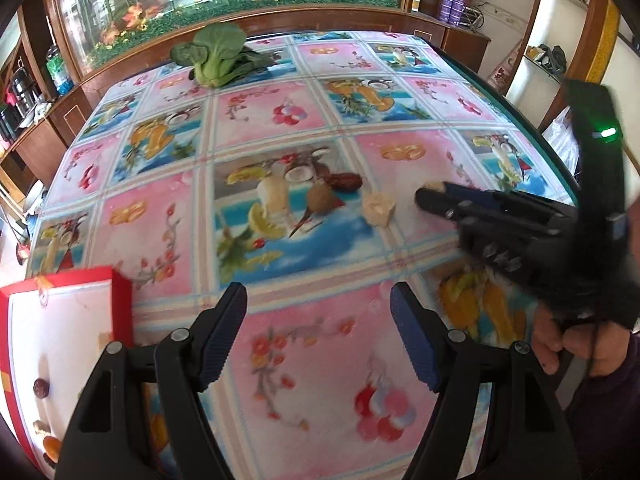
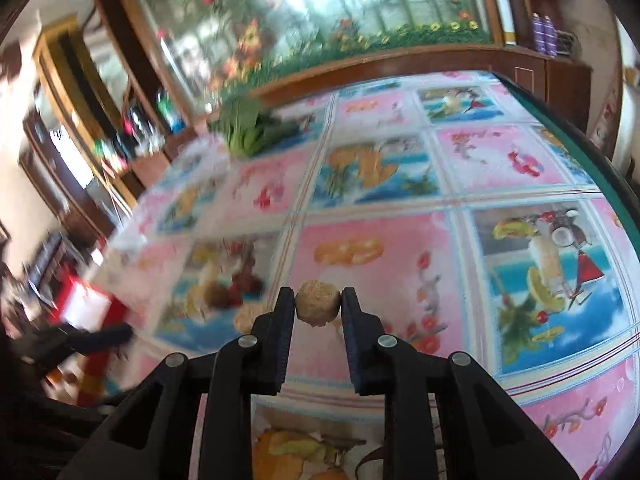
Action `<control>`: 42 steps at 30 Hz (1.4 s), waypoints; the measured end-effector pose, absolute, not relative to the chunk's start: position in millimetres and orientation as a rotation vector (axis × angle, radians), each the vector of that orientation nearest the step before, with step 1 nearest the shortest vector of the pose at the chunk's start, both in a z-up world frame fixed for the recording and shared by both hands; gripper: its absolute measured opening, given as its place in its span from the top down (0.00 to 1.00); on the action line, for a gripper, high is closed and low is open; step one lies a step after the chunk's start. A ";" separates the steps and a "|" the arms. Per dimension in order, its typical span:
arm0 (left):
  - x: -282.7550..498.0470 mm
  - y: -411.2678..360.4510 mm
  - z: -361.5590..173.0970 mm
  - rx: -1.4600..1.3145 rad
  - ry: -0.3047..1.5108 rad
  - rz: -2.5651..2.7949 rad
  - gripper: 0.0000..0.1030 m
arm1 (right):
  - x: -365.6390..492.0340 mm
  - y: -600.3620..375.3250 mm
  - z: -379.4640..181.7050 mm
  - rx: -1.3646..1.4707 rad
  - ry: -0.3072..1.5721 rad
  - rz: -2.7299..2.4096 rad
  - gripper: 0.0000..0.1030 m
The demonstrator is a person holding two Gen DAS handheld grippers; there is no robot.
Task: Organize fruits
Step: 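Grasp a beige cube with the right gripper while the left grasps another beige cube, then carry both beige cubes into the tray and open both grippers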
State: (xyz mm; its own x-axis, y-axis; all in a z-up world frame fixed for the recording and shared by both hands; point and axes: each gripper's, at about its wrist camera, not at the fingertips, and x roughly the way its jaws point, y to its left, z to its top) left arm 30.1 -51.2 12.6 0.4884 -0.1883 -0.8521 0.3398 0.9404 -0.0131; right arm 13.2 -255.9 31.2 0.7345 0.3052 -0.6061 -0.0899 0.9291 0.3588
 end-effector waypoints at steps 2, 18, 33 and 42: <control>39.4 -61.5 9.4 0.162 1.018 -0.319 0.28 | 6.8 -268.8 39.3 0.386 0.668 0.220 0.78; 86.7 -126.9 -19.8 0.195 1.081 -0.268 0.69 | 1.8 -269.5 44.3 0.433 0.670 0.227 0.78; 19.9 -48.6 47.4 0.070 0.883 -0.263 0.72 | -10.7 -231.7 44.8 0.220 0.584 0.182 0.78; -58.1 126.1 100.3 -0.005 0.690 -0.028 0.72 | -23.5 -81.4 89.3 0.148 0.631 0.448 0.78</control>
State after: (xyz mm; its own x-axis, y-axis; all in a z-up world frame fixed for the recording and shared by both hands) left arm -58.1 126.1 100.3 0.7708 -0.0274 -0.6365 0.0242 0.9996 -0.0137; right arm -23.5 -81.4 89.3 0.7159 0.4471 -0.5363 -0.3587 0.8945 0.2669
